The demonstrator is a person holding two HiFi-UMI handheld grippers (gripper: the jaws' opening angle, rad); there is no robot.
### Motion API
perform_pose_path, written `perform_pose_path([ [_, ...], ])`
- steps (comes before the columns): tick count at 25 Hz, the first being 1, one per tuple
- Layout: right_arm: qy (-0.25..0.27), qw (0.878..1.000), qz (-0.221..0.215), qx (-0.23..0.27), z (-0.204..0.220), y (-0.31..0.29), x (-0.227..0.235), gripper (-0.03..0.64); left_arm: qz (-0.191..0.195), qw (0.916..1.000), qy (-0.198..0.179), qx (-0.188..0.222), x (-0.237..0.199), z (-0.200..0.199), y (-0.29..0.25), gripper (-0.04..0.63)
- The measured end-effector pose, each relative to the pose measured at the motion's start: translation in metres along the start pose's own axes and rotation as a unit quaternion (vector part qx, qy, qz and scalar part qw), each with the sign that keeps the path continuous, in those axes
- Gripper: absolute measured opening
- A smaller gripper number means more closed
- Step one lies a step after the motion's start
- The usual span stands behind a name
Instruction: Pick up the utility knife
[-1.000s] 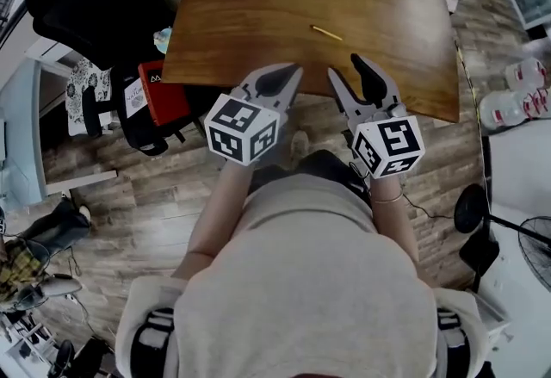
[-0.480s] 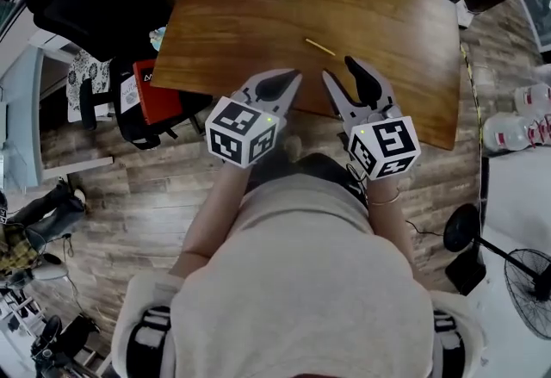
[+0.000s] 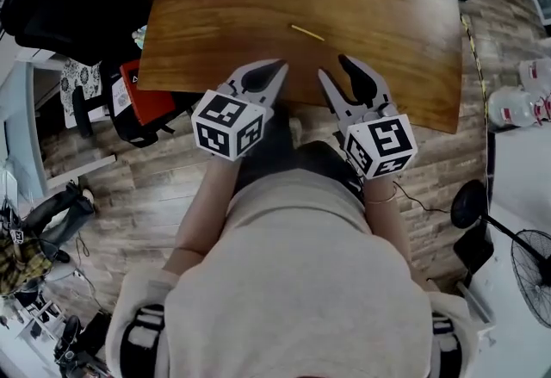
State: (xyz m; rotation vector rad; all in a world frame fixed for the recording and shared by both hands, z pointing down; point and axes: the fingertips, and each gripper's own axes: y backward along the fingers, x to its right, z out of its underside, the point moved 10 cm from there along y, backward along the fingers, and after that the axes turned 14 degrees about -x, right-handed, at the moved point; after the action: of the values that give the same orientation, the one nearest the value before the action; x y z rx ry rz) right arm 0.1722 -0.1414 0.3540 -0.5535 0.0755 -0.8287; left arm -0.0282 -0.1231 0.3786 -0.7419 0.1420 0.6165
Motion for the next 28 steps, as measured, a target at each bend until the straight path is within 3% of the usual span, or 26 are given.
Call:
perform_pose_path([
  [8, -0.002, 0.999, 0.01, -0.031, -0.005, -0.019, 0.01, 0.181, 0.011, 0.9997, 0.007, -0.022, -0.022, -0.005, -0.015, 0.014],
  [15, 0.027, 0.996, -0.019, -0.077, -0.019, -0.046, 0.022, 0.178, 0.013, 0.9984, 0.044, -0.033, -0.04, 0.001, -0.025, 0.014],
  [22, 0.081, 0.987, -0.057, -0.13, -0.025, -0.092, 0.028, 0.166, 0.023, 0.9966, 0.07, -0.036, -0.059, 0.016, -0.037, 0.014],
  [28, 0.096, 0.976, -0.07, -0.18, -0.015, -0.135, 0.035, 0.152, 0.024, 0.9957, 0.082, -0.036, -0.078, 0.018, -0.054, 0.014],
])
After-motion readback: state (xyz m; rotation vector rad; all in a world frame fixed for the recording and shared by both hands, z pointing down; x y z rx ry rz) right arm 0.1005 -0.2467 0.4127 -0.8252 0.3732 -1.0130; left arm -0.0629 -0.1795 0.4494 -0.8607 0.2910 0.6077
